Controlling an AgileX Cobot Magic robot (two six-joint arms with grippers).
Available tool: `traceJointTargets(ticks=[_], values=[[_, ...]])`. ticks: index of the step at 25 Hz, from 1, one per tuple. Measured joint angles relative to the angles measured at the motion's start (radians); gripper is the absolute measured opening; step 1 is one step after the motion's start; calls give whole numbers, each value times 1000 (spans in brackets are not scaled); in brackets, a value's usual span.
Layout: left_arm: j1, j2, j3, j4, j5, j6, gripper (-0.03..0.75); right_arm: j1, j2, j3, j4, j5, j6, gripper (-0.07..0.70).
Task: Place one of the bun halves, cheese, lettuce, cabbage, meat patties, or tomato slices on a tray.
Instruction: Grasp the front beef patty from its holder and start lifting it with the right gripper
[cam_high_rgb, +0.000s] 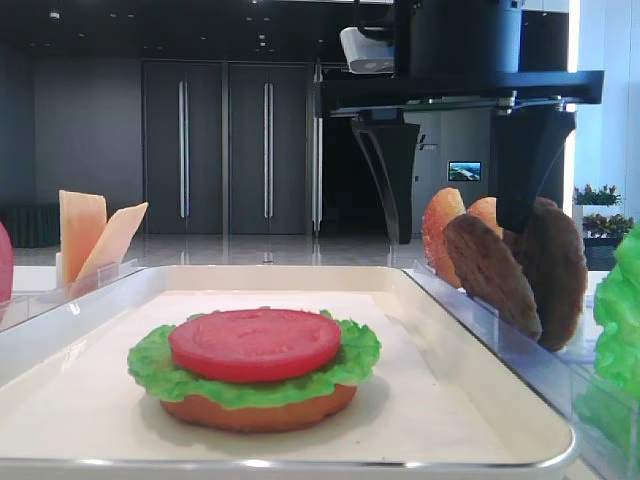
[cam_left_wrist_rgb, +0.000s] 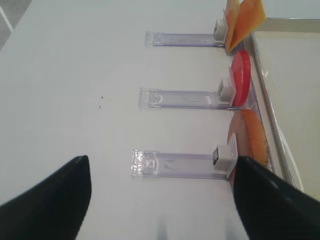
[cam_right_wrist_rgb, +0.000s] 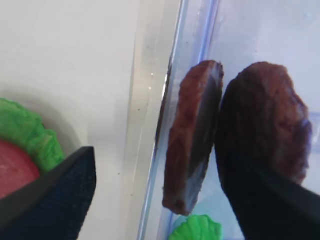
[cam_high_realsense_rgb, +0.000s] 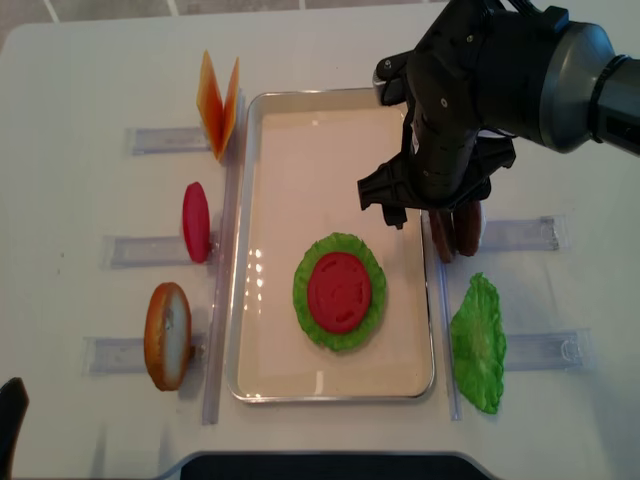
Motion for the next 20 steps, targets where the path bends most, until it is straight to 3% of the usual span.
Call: traceJointTargets(ticks=[10, 20], values=[[0, 0, 0, 0, 0, 0, 692, -4, 17, 0, -45, 6, 0, 407], [0, 0, 0, 0, 0, 0, 692, -4, 40, -1, -47, 8, 0, 394]])
